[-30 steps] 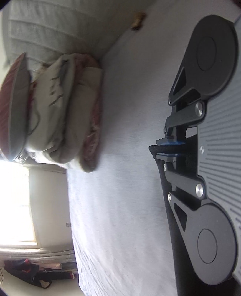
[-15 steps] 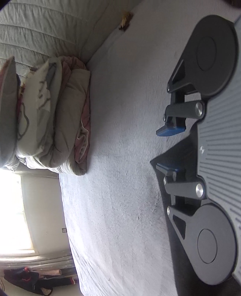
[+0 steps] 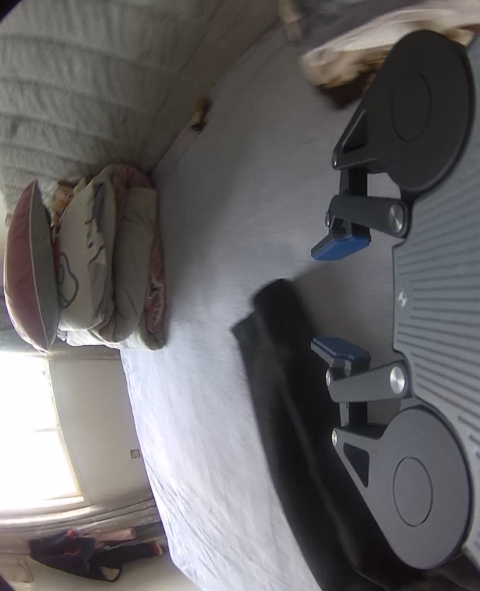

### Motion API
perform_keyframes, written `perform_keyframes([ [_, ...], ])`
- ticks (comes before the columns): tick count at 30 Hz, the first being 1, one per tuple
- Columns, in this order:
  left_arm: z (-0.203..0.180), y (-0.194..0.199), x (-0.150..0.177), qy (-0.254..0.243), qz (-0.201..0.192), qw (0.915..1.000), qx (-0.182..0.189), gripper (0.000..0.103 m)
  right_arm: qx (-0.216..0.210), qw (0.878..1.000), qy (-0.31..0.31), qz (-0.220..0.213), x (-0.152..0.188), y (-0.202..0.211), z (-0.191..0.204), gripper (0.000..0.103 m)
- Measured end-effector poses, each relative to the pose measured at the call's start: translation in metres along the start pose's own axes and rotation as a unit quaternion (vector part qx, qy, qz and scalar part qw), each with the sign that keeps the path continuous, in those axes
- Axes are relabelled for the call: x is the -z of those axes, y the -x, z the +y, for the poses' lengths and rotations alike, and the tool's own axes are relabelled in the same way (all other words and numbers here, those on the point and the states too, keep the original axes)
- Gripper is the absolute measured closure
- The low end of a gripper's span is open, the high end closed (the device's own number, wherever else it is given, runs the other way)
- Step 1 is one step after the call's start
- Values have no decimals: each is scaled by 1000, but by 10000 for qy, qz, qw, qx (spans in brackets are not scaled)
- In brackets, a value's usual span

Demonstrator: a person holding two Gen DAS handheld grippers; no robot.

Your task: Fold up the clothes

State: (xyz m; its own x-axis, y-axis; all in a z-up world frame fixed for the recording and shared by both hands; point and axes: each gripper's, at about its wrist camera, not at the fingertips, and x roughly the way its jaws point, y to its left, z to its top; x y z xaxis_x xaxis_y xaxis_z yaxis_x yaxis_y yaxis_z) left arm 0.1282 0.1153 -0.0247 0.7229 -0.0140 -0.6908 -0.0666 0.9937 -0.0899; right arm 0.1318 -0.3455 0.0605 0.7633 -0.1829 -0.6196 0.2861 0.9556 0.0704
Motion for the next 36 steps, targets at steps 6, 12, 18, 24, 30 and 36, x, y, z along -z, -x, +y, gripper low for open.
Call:
perform_keyframes([
  [6,31,51,13,544,76,9985,21,11,-120,9995,53,304,77,33,6,51],
  [12,71,96,45,1007,50,9946,-256,11,-163,9982,293,506,127,36,7,51],
  [18,107,95,85,2112,501,9761,-6,15,-138,9965,565,600,140,28,-2,48],
  [24,108,82,101,3082,463,9489,504,34,-509,9953,38,818,149,26,-22,48],
  [30,84,68,101,3227,390,9434,664,43,-796,9938,-302,716,154,13,-30,48],
  [36,70,67,102,3073,98,9515,129,79,-941,9931,-389,583,150,8,-26,80],
])
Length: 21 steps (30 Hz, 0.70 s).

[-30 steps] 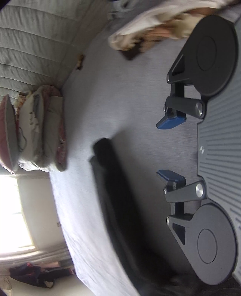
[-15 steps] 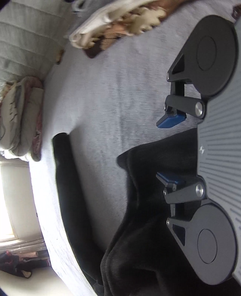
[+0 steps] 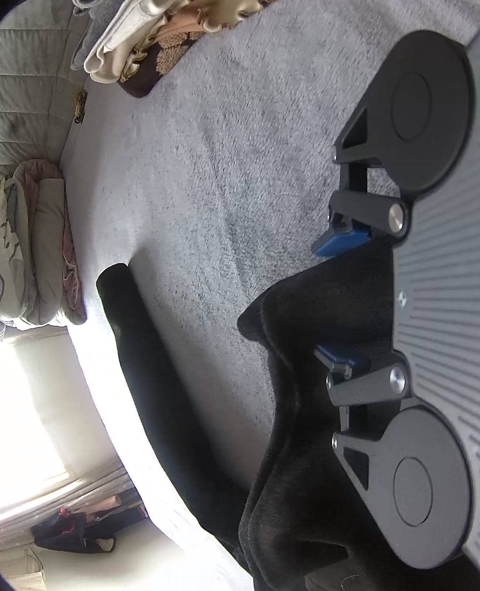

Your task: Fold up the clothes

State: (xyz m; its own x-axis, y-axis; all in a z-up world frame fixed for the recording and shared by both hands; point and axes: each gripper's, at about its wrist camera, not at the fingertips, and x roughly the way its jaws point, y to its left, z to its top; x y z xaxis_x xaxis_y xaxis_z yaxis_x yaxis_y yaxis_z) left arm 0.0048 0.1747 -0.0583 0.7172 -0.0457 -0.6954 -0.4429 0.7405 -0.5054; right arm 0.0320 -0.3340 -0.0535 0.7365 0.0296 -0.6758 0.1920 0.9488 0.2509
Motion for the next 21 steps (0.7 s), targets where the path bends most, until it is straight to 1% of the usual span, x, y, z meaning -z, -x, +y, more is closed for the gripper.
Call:
perform_keyframes([
  [1,-1,3,0,-25,-67,9999,-80,81,-39,10000,-3,22,-2,1,2,84],
  [3,-11,15,1,-352,-367,9984,-239,82,101,9997,163,-160,-5,10,11,88],
  [6,-22,35,0,-786,-884,9923,-356,83,669,9946,550,-565,-9,26,23,89],
  [9,-17,44,-10,-818,-1151,9886,-518,83,1217,9864,770,-797,-14,37,27,89],
  [11,-7,47,-18,-679,-1141,9894,-582,83,1517,9806,887,-874,-16,42,27,89],
  [14,6,47,-27,-437,-1008,9917,-661,83,1659,9786,927,-788,-20,41,24,89],
  [17,10,45,-32,-402,-989,9914,-760,83,1523,9822,928,-588,-22,32,21,88],
  [19,10,36,-32,-497,-849,9916,-837,82,1500,9833,921,-451,-23,23,15,83],
  [21,15,29,-26,-600,-671,9919,-900,80,1592,9830,844,-350,-23,19,9,73],
])
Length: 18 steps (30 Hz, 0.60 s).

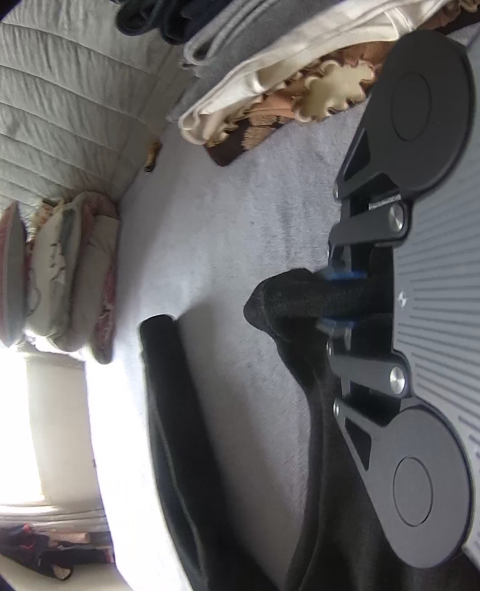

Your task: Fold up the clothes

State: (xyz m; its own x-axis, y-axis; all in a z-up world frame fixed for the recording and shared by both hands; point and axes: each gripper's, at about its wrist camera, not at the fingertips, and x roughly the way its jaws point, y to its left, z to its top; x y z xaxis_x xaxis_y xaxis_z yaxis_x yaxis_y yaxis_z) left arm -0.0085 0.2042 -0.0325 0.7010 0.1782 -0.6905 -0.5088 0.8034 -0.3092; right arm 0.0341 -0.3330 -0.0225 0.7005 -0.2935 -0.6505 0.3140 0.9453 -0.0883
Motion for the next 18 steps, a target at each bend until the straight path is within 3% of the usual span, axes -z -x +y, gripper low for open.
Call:
perform_keyframes([
  [5,8,-3,0,-177,111,9995,219,70,-241,9972,-659,267,6,23,-29,58],
  [8,10,-4,1,-349,155,9990,250,62,-441,9907,-1159,562,14,48,-48,58],
  [15,25,-5,-3,-69,396,9977,542,60,-546,9733,-2097,761,64,107,-76,55],
  [18,28,-6,-4,6,520,9966,644,60,-835,9632,-2454,705,96,116,-79,55],
])
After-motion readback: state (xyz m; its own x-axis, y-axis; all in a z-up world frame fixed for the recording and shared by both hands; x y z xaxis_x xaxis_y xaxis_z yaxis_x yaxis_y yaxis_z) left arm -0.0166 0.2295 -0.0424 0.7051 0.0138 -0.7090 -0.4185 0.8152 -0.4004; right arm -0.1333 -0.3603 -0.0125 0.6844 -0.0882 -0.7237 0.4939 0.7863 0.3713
